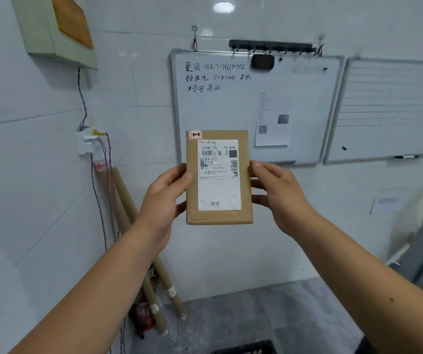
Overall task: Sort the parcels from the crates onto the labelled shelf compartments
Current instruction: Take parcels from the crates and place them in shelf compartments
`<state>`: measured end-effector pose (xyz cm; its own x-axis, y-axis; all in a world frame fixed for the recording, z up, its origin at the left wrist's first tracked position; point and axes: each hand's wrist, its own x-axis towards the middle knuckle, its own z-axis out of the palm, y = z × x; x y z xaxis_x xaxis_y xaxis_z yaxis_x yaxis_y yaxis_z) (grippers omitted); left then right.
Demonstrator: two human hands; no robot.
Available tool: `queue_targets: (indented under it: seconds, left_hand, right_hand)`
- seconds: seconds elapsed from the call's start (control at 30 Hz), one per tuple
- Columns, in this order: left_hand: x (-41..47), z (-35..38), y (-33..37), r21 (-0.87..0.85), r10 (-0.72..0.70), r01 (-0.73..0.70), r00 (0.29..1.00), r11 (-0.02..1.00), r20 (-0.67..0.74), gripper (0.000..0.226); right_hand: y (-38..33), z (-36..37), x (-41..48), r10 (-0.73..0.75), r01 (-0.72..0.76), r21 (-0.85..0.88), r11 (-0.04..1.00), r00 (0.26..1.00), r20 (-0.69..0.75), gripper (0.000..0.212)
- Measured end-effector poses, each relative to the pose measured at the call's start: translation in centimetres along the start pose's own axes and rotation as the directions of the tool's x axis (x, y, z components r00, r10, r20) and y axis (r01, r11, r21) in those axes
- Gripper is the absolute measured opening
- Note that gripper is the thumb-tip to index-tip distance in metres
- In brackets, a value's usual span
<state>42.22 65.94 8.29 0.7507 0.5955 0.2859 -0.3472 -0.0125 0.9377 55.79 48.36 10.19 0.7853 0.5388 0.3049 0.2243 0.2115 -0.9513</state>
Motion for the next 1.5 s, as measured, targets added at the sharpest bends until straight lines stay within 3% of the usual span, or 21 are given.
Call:
queue_targets:
  seconds: [0.4, 0.6, 0.7, 0.97, 1.13, 1.33, 1.5]
  left_hand:
    - [0.0, 3.8, -2.5, -0.074, -0.023, 0.043, 0.967, 0.996, 0.254, 0.041]
    - [-1.4, 8.0, -2.2, -0.066, -0.042, 0.074, 0.917, 0.995, 0.396, 0.038]
    - [-2.8, 10.7, -2.3, -0.074, -0.034, 0.076, 0.886, 0.994, 0.462, 0.037]
    - [-7.8, 18.1, -3.2, -0.041, -0.018, 0.060, 0.750, 0.997, 0.661, 0.047]
    - [-11.2, 22.7, -3.7, -0.035, -0.033, 0.078, 0.728, 0.996, 0.685, 0.050]
    - [-16.7, 29.7, -3.5, -0.103, -0.009, 0.126, 0.677, 0.987, 0.736, 0.051]
    - [-19.6, 34.4, -2.9, -0.134, -0.001, 0.169, 0.624, 0.977, 0.782, 0.052]
  right_hand:
    - [1.0, -1.9, -5.8, -0.069, 0.047, -0.119, 0.992, 0.980, -0.189, 0.029]
    - [-0.1, -4.6, -10.6, -0.140, 0.049, -0.250, 0.967, 0.922, -0.361, 0.025]
    - [-0.9, -6.6, -13.4, -0.157, 0.029, -0.299, 0.954, 0.898, -0.411, 0.032]
    - [-2.5, -12.8, -20.5, -0.115, -0.002, -0.227, 0.974, 0.856, -0.505, 0.060]
    - [-4.1, -16.4, -24.9, -0.150, -0.017, -0.300, 0.954, 0.838, -0.525, 0.061]
    - [-6.6, -21.6, -30.3, -0.197, -0.082, -0.385, 0.919, 0.753, -0.628, 0.080]
    - [-8.7, -24.7, -34.2, -0.225, -0.177, -0.418, 0.891, 0.629, -0.744, 0.088]
